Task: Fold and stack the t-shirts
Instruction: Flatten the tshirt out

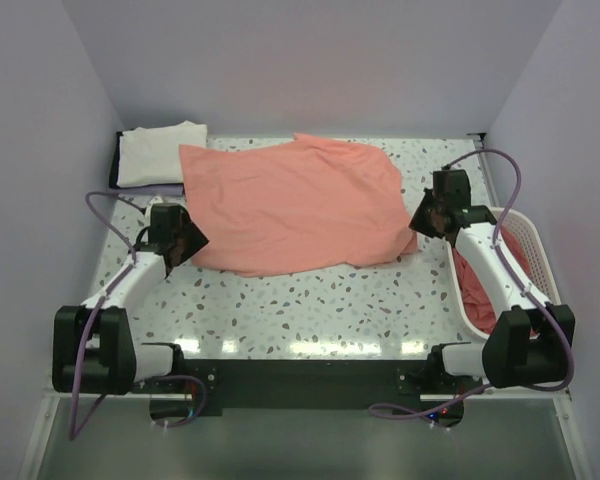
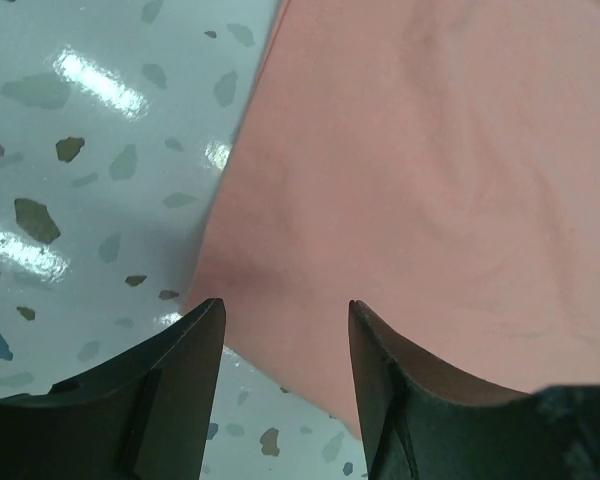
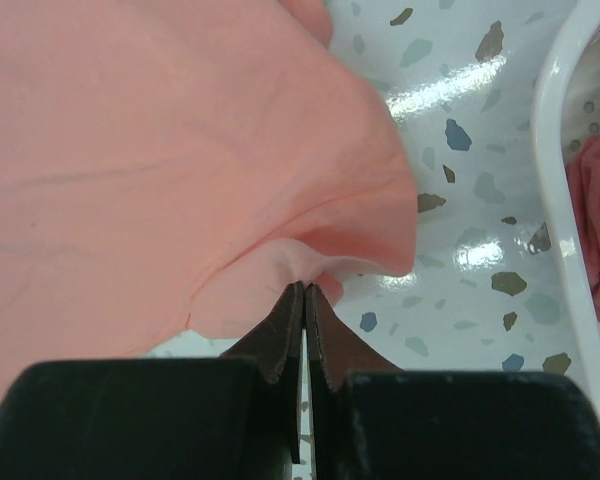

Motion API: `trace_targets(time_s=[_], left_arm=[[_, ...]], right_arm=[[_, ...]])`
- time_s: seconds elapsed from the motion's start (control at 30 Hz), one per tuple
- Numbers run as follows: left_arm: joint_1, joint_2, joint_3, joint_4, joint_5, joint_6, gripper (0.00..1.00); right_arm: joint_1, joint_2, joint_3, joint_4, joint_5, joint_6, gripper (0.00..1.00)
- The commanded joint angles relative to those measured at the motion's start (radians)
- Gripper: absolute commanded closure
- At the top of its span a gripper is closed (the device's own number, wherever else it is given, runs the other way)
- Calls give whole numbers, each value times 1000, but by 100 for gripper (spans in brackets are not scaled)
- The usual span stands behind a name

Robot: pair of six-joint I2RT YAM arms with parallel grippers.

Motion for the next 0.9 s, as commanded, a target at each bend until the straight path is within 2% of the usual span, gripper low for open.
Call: trace_targets(time_s=[0.0,0.2,0.4,0.6,0.7,0.73,0.87], left_arm=[[5,-128,-86,67,-9,-66,43],[-3,-254,-254,101,-64,-131,43],[-3,-176,-289,202,-13,-148,42],[-3,-110,-277,324,3,-137,52],[-3,-87,-259,347,0,-119,65],[-3,-81,-239,338,-4,-116,76],[-2,-113,-205,275,-12,-87,98]], right_arm=[[-3,6,10,75,6,15,100],[-5,-42,-29,101,-33,30,100],[-5,-115,-62,98,-51,35,100],[-5,-172,-71,73,-51,32,100],[-5,-214,-71,58,-43,26,100],[-5,-223,-69,52,-39,24,100],[-5,-281,-56,7,-24,7,100]])
